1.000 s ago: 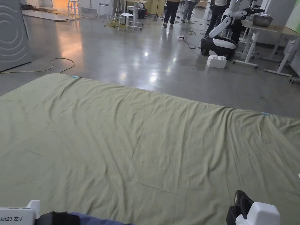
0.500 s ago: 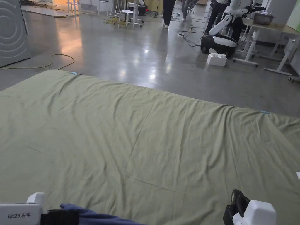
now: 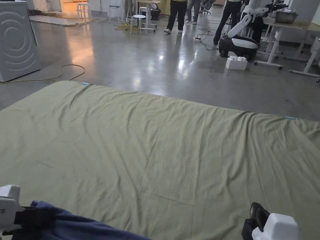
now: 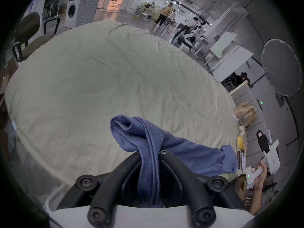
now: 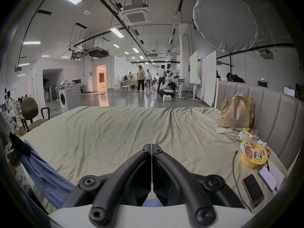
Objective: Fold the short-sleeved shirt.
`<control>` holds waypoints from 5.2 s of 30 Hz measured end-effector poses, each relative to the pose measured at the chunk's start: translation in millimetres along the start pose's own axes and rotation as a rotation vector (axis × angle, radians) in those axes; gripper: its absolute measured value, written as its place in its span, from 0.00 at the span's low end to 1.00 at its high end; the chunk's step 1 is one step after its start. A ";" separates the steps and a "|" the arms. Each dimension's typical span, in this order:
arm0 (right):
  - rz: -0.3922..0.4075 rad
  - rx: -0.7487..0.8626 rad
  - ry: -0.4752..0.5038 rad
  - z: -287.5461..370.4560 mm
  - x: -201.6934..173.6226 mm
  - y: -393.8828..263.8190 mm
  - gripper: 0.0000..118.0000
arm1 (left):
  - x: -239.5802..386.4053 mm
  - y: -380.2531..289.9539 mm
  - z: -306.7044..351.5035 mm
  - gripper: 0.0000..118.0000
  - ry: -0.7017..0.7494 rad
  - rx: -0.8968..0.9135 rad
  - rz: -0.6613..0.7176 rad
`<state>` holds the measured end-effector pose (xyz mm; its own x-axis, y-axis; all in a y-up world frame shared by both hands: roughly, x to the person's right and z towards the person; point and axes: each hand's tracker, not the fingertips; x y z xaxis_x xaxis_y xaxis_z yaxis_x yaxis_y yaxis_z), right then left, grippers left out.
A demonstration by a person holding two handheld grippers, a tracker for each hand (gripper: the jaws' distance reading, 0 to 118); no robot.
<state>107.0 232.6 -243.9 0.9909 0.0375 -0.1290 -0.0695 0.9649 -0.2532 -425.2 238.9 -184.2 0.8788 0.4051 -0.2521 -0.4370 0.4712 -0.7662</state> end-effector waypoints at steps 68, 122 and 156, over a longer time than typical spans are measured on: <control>-0.055 -0.098 -0.046 19.8 36.3 -34.1 0.01 | 232.0 -142.6 -167.9 0.15 -0.209 -0.290 -0.228; -0.091 -0.112 -0.027 14.6 35.5 -26.9 0.01 | 79.9 -20.2 -6.1 0.10 -0.027 -0.021 -0.146; -0.147 -0.141 -0.052 23.2 47.2 -41.4 0.01 | 297.5 -127.9 -150.2 0.35 -0.153 -0.245 -0.149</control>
<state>159.3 200.5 -217.3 0.9960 -0.0840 -0.0317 0.0645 0.9151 -0.3981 -79.0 181.5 -250.1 0.8825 0.4678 -0.0493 -0.2305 0.3387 -0.9122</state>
